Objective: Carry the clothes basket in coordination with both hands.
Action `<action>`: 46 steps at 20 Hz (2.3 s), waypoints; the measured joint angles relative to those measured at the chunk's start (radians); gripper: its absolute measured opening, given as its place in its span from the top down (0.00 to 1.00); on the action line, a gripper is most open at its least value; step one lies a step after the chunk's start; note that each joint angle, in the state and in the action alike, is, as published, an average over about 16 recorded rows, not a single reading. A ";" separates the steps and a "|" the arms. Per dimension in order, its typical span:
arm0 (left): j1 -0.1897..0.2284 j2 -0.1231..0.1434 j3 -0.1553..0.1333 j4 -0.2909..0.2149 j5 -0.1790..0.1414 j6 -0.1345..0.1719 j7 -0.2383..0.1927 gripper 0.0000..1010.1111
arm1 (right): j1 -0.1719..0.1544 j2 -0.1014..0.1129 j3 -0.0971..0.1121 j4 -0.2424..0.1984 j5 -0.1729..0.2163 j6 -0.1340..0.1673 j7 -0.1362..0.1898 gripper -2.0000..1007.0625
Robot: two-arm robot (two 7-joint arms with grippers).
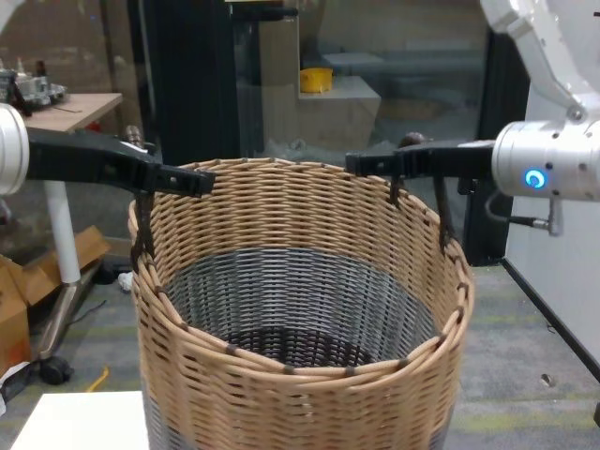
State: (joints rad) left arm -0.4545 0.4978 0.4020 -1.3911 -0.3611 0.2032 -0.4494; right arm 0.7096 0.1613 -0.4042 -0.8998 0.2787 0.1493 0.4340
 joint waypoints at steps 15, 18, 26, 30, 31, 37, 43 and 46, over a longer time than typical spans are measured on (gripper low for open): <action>0.050 0.010 -0.026 -0.054 0.040 0.049 0.026 0.01 | -0.026 0.032 -0.014 -0.056 0.008 0.029 0.021 0.00; 0.047 0.009 -0.028 -0.049 0.044 0.050 0.020 0.01 | -0.022 0.034 -0.025 -0.048 -0.003 0.027 0.018 0.00; 0.038 0.008 -0.028 -0.044 0.049 0.060 0.003 0.01 | -0.002 0.042 -0.047 -0.021 -0.056 0.025 -0.003 0.00; 0.033 0.010 -0.025 -0.043 0.051 0.066 -0.004 0.01 | 0.008 0.045 -0.053 -0.008 -0.089 0.033 -0.017 0.00; 0.032 0.010 -0.024 -0.043 0.051 0.068 -0.006 0.01 | 0.011 0.045 -0.054 -0.004 -0.097 0.036 -0.021 0.00; 0.028 0.012 -0.020 -0.041 0.051 0.075 -0.013 0.01 | 0.024 0.041 -0.053 0.020 -0.137 0.053 -0.041 0.00; 0.027 0.014 -0.017 -0.042 0.051 0.078 -0.014 0.01 | 0.036 0.034 -0.041 0.044 -0.164 0.060 -0.058 0.00; 0.027 0.015 -0.016 -0.043 0.051 0.079 -0.014 0.01 | 0.043 0.031 -0.033 0.057 -0.174 0.058 -0.066 0.00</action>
State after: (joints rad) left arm -0.4270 0.5128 0.3859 -1.4340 -0.3099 0.2817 -0.4632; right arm 0.7523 0.1925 -0.4370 -0.8426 0.1049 0.2074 0.3679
